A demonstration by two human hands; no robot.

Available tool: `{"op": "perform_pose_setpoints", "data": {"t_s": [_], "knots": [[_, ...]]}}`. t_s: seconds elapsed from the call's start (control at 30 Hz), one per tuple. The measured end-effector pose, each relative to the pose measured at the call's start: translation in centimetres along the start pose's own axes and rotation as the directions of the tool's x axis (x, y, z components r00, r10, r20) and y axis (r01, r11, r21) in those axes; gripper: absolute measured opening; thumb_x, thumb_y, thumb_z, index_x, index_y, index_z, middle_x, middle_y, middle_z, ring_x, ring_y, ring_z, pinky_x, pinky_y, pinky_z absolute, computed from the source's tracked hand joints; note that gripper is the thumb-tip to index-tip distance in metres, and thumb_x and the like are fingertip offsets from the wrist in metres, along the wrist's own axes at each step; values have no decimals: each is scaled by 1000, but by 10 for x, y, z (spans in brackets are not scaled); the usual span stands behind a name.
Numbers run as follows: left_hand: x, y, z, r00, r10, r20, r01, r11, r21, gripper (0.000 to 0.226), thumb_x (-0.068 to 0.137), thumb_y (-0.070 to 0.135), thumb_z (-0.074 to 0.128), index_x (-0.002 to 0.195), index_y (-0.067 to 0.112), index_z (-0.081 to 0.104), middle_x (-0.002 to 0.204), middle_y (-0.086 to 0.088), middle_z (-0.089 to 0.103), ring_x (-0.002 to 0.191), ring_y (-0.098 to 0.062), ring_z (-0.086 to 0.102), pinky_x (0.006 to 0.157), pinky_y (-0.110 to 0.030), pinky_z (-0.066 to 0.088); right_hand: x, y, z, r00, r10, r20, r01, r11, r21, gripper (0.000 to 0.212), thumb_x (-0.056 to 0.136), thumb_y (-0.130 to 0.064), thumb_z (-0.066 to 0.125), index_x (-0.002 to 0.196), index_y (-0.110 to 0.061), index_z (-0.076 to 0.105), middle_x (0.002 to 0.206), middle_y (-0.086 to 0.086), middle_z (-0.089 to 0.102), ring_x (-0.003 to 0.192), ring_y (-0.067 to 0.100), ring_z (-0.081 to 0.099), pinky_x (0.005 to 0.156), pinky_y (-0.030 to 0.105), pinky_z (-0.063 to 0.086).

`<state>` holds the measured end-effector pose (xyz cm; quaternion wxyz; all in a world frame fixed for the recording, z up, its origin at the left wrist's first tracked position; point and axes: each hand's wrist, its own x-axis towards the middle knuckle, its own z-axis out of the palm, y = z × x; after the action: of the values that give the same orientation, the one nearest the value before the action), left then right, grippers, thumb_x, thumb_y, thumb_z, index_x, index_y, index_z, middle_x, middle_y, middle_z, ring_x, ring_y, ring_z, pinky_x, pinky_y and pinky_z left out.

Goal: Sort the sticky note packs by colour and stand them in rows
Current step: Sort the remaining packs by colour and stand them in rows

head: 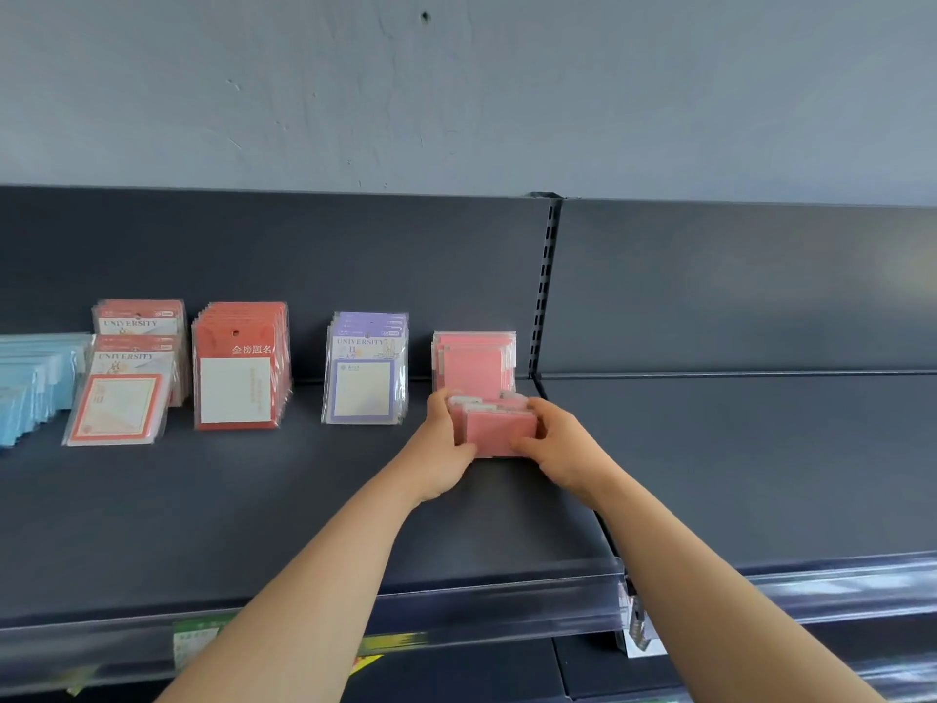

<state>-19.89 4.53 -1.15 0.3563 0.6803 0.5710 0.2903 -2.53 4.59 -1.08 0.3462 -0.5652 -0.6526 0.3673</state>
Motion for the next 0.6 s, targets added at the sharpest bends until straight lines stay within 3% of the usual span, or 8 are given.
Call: {"op": "perform_pose_setpoints", "data": {"t_s": [0.13,0.2,0.27,0.37,0.47,0.6], "knots": [[1,-4,8,1000,25,2,-25,995,97,68,98,9,44,152,21,5,145,0,37,120,-13,42,101,-22,33,3,0,0,999,-2,48,5,998,-60,40,91,-4,54,130,-15,55,111,-1,66,98,14,61,84,21,44],[8,-4,10,999,14,-49,-3,977,212,60,100,15,42,151,16,11,149,-3,34,130,-22,40,112,-34,31,6,1,0,1000,22,-4,-22,999,-33,45,94,-7,52,137,-14,45,120,-2,61,105,13,57,89,22,42],[13,-2,14,997,-9,-77,34,942,333,57,100,19,39,151,14,13,147,-8,36,131,-29,39,111,-42,31,9,1,2,999,31,-36,-32,999,-41,49,96,-9,48,142,-17,36,128,-2,55,111,13,53,91,20,41],[17,-2,17,996,-9,-94,49,900,434,55,98,18,38,149,14,17,139,-11,41,125,-31,42,105,-42,35,12,1,5,999,-7,39,12,993,-118,43,93,-1,39,134,-16,41,120,-5,54,104,11,50,74,9,38],[20,-7,13,995,10,-103,31,924,382,50,100,20,41,146,17,22,141,-6,42,123,-29,43,105,-42,36,15,5,1,1000,18,7,-17,995,-102,40,94,-5,50,132,-15,42,121,-3,57,106,13,54,87,21,41],[21,-13,5,994,42,-98,-23,981,193,51,99,17,46,145,20,23,144,-3,41,126,-24,42,108,-42,37,21,9,-3,1000,5,10,-5,1000,-20,36,90,-5,60,123,-11,48,118,0,63,103,12,61,85,19,47]]}}
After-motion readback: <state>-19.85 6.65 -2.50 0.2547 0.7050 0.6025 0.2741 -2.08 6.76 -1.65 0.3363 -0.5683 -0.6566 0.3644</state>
